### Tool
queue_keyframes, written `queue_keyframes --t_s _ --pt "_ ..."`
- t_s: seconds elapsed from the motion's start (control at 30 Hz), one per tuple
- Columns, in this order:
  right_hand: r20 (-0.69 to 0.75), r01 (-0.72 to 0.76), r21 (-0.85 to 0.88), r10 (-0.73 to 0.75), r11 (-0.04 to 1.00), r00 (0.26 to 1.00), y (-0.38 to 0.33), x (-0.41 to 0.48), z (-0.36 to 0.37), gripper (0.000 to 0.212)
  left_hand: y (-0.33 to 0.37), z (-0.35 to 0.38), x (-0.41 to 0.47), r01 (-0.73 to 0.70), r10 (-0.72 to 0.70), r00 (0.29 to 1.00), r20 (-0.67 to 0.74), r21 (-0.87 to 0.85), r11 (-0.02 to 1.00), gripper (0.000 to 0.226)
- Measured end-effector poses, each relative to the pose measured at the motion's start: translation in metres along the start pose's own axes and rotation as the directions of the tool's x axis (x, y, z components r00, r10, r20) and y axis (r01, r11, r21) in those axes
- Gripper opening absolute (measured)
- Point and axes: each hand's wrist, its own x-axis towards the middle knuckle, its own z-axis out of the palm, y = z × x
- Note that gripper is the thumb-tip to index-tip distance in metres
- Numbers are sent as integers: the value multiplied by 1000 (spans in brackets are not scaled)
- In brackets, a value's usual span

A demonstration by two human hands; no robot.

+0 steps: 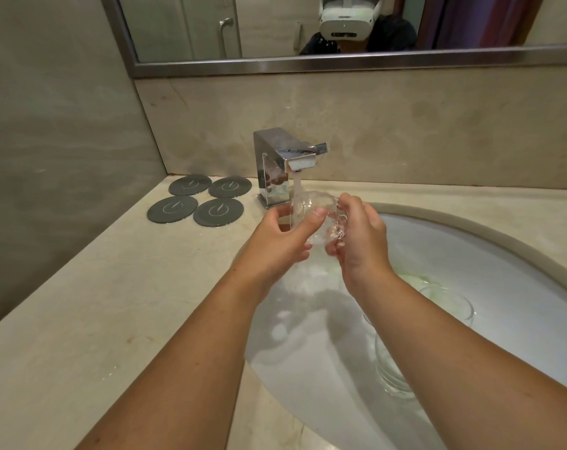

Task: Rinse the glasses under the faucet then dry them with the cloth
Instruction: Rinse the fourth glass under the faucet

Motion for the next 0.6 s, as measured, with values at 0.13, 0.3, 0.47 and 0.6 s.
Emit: queue_keyframes --t_s 0.13,0.3,0.47,0.6 --pt "-2 2 -5 -2 1000 1000 0 1 0 20 0 0 1 -1 0 1000 -13 -45 999 72" --pt "58 -84 -1 84 996 995 3 3 1 51 1 -2 1 -75 75 997 -9 -38 996 70" --pt "64 -149 -1 148 989 987 1 0 1 48 -2 -2 3 -123 123 992 -6 -6 992 96" --pt "48 -108 61 105 992 993 0 -1 2 25 -3 0 5 -92 92 995 25 -20 996 99"
